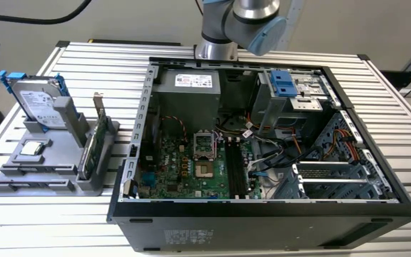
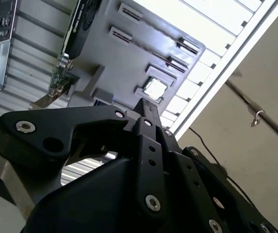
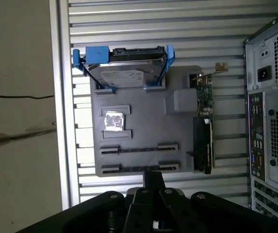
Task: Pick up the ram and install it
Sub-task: 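Pick up the ram and move it above insertion slot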
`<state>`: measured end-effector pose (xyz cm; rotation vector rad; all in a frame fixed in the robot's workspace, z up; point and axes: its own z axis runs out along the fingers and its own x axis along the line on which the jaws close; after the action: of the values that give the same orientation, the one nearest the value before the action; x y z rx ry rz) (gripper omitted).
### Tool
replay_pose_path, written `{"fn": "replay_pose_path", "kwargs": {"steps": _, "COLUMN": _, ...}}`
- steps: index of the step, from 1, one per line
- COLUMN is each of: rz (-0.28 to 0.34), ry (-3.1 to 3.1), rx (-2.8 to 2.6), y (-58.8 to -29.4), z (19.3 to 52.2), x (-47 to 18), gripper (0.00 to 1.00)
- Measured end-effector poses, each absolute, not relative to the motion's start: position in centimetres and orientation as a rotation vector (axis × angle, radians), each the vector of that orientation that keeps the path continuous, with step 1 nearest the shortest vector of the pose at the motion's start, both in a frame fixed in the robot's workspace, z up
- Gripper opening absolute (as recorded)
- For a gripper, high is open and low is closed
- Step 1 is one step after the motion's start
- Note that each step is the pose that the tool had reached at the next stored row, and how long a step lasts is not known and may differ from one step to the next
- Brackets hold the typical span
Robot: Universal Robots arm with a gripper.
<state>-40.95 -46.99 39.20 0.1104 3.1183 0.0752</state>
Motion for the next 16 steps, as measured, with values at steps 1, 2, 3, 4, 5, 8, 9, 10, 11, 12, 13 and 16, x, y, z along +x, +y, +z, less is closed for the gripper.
{"fn": "replay_pose_path", "kwargs": {"steps": 1, "rz": 0.075, "ry": 3.118, "rx": 0.110, "y": -47.1, "z": 39.2, "x": -41.0, "gripper": 0.00}}
{"fn": "replay_pose_path", "kwargs": {"steps": 2, "rz": 0.075, "ry": 3.118, "rx": 0.110, "y": -47.2, "z": 39.2, "x": -41.0, "gripper": 0.00}}
{"fn": "replay_pose_path", "kwargs": {"steps": 3, "rz": 0.075, "ry": 3.118, "rx": 0.110, "y": -47.3, "z": 39.2, "x": -41.0, "gripper": 0.00}}
{"fn": "replay_pose_path", "kwargs": {"steps": 4, "rz": 0.075, "ry": 3.118, "rx": 0.110, "y": -47.4, "z": 39.2, "x": -41.0, "gripper": 0.00}}
{"fn": "replay_pose_path", "kwargs": {"steps": 5, "rz": 0.075, "ry": 3.118, "rx": 0.110, "y": -47.5, "z": 39.2, "x": -41.0, "gripper": 0.00}}
{"fn": "replay_pose_path", "kwargs": {"steps": 8, "rz": 0.075, "ry": 3.118, "rx": 0.110, "y": -47.8, "z": 39.2, "x": -41.0, "gripper": 0.00}}
{"fn": "replay_pose_path", "kwargs": {"steps": 9, "rz": 0.075, "ry": 3.118, "rx": 0.110, "y": -47.9, "z": 39.2, "x": -41.0, "gripper": 0.00}}
{"fn": "replay_pose_path", "kwargs": {"steps": 10, "rz": 0.075, "ry": 3.118, "rx": 0.111, "y": -48.0, "z": 39.2, "x": -41.0, "gripper": 0.00}}
{"fn": "replay_pose_path", "kwargs": {"steps": 11, "rz": 0.075, "ry": 3.118, "rx": 0.110, "y": -48.1, "z": 39.2, "x": -41.0, "gripper": 0.00}}
{"fn": "replay_pose_path", "kwargs": {"steps": 12, "rz": 0.075, "ry": 3.118, "rx": 0.110, "y": -48.2, "z": 39.2, "x": -41.0, "gripper": 0.00}}
{"fn": "replay_pose_path", "kwargs": {"steps": 13, "rz": 0.075, "ry": 3.118, "rx": 0.110, "y": -48.3, "z": 39.2, "x": -41.0, "gripper": 0.00}}
{"fn": "replay_pose_path", "kwargs": {"steps": 16, "rz": 0.075, "ry": 3.118, "rx": 0.110, "y": -48.5, "z": 39.2, "x": -41.0, "gripper": 0.00}}
